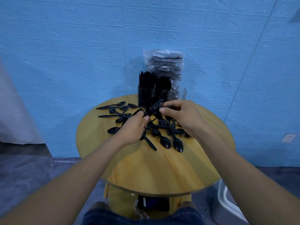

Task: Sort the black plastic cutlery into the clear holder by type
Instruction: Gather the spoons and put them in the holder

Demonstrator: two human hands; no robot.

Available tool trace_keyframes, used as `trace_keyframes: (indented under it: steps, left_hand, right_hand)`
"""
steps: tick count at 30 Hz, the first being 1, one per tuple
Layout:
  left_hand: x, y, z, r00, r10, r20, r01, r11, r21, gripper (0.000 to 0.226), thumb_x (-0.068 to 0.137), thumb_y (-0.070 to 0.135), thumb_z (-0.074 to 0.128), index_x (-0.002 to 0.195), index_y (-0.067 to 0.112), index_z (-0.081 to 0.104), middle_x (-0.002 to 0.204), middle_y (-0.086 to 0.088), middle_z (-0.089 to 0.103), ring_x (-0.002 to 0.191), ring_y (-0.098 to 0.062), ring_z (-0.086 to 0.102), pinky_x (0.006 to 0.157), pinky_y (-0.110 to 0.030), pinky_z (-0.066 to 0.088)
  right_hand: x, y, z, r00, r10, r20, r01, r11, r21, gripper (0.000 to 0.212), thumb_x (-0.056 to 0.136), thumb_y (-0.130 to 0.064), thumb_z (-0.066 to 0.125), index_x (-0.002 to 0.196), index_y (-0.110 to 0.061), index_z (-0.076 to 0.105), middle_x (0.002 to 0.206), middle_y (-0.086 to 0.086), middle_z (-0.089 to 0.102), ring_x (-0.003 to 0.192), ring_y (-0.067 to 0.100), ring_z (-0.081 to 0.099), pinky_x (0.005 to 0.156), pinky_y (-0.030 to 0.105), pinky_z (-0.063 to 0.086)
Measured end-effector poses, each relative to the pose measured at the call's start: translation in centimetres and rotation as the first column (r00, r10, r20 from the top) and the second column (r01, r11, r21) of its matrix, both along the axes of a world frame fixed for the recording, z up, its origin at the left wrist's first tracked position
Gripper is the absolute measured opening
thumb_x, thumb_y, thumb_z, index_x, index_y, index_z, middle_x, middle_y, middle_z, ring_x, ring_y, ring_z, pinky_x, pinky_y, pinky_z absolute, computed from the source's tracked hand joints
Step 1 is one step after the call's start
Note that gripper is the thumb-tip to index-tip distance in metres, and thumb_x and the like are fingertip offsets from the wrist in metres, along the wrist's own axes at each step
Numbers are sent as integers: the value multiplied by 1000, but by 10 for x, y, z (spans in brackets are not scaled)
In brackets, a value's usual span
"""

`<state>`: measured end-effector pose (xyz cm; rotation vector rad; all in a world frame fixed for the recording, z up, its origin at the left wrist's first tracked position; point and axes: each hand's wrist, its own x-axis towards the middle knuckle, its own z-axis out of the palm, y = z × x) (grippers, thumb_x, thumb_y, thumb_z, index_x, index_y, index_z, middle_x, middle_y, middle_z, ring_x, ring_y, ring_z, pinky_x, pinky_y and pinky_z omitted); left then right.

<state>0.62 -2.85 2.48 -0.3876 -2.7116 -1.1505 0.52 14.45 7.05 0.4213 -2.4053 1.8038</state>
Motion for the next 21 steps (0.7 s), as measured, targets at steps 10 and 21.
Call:
trace_keyframes:
  steps: [10, 21]
  left_hand:
    - [16, 15, 9, 953, -191, 235, 124, 954, 273, 29, 103, 30, 30, 105, 12, 53, 80, 10, 51, 65, 2, 48, 58, -13, 37]
    - [22, 21, 11, 866, -310, 393, 65, 848, 526, 31, 102, 28, 30, 94, 10, 55, 69, 3, 48, 57, -7, 43, 54, -21, 36]
  right_hand:
    - [1, 6, -11, 970, -144, -195, 136, 989, -56, 22, 84, -15, 69, 106, -17, 68, 67, 0, 68, 51, 5, 62, 56, 16, 53]
    - [2, 9, -6, 969, -116, -220, 104, 992, -65, 16, 84, -9, 69, 75, -20, 62, 63, -4, 61, 49, 0, 55, 51, 13, 46]
